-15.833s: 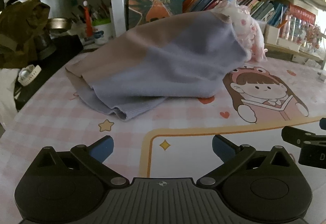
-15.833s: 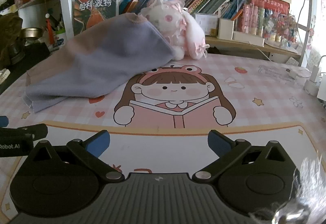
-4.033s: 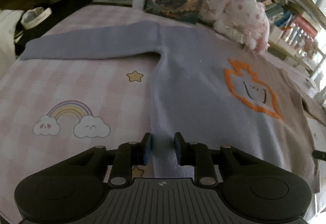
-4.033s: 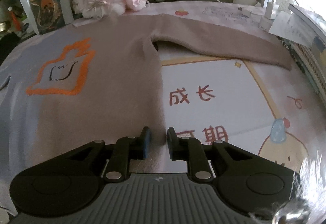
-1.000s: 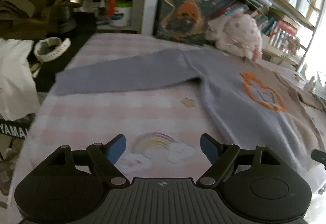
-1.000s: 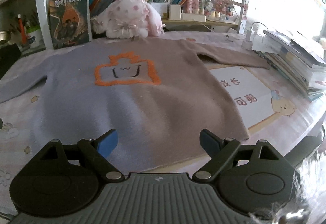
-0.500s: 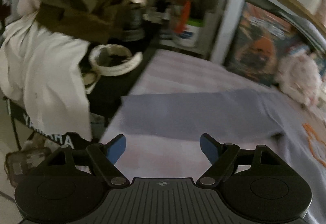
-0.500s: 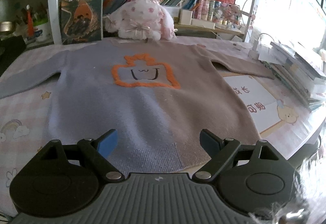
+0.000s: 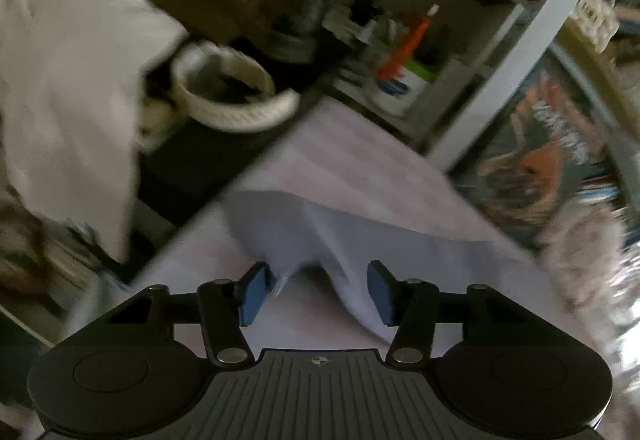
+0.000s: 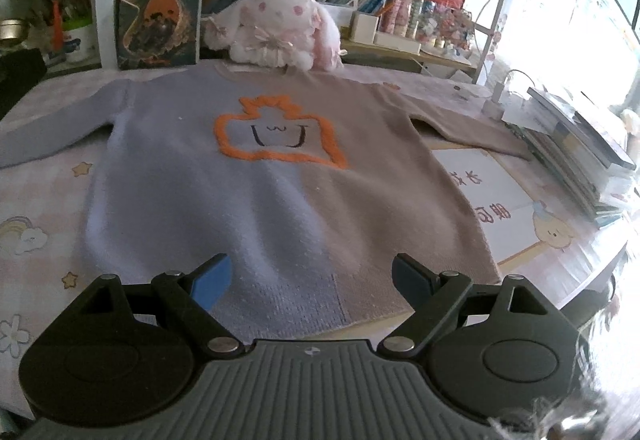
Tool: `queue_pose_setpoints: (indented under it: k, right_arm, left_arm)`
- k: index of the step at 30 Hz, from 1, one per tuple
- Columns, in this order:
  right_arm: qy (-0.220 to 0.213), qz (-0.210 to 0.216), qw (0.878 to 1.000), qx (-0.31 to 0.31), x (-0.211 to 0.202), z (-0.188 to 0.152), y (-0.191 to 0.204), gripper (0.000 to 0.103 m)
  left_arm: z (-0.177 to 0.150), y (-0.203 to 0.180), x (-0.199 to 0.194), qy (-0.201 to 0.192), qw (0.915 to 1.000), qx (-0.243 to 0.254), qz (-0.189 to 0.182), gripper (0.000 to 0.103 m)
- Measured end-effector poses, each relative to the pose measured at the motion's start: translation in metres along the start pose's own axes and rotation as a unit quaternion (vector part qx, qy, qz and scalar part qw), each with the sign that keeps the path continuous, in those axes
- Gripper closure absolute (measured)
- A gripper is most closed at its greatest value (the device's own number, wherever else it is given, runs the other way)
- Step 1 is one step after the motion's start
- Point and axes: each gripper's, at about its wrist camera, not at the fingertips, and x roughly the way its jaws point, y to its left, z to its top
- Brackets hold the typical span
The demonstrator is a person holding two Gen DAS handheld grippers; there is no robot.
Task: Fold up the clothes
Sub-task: 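Grasp the lavender sleeve cuff with the left gripper and lift it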
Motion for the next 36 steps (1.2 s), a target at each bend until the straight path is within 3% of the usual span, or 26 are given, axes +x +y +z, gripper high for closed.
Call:
queue_pose_setpoints:
  k: [6,11,15,18,19,24,27,31,36]
  right_arm:
    - [0.004,-0.003,1.0,-0.001,0.002,0.001,0.0,0.016]
    - [0.002,-0.002,1.0,-0.002,0.002,0.002,-0.003,0.016]
    - [0.003,-0.004,1.0,0.005,0.004,0.003,-0.008,0.016]
    - [0.003,-0.004,1.0,0.008,0.005,0.003,-0.012,0.016]
    - [0.003,-0.004,1.0,0.008,0.005,0.004,-0.012,0.016]
    - [-0.001,0.004,1.0,0.002,0.008,0.003,-0.019,0.016]
    - [-0.003,0.011,1.0,0.001,0.012,0.004,-0.026,0.016]
    - [-0.002,0.028,1.0,0.004,0.023,0.005,-0.044,0.016]
    - [-0.011,0.061,0.998,-0.002,0.041,0.013,-0.071,0.016]
  left_arm:
    - [-0.01,-0.016,0.007,0.024,0.9981,-0.036,-0.044,0.051]
    - [0.002,-0.005,0.011,0.003,0.9973,-0.073,-0.01,0.055]
    - [0.01,0.01,0.012,-0.006,0.9935,-0.113,0.009,0.073]
    - [0.01,0.019,0.016,-0.006,0.9924,-0.121,0.019,0.097]
    - [0.009,0.022,0.017,-0.008,0.9924,-0.121,0.017,0.099]
    - [0.012,0.014,0.016,-0.014,0.996,-0.085,0.025,0.1]
    - [0.014,-0.005,0.002,-0.04,0.998,-0.048,0.013,0.1]
    - [0.015,-0.047,-0.021,-0.079,0.9966,0.023,-0.008,0.1]
    - [0.006,-0.118,-0.044,-0.116,0.9881,0.094,-0.037,0.1]
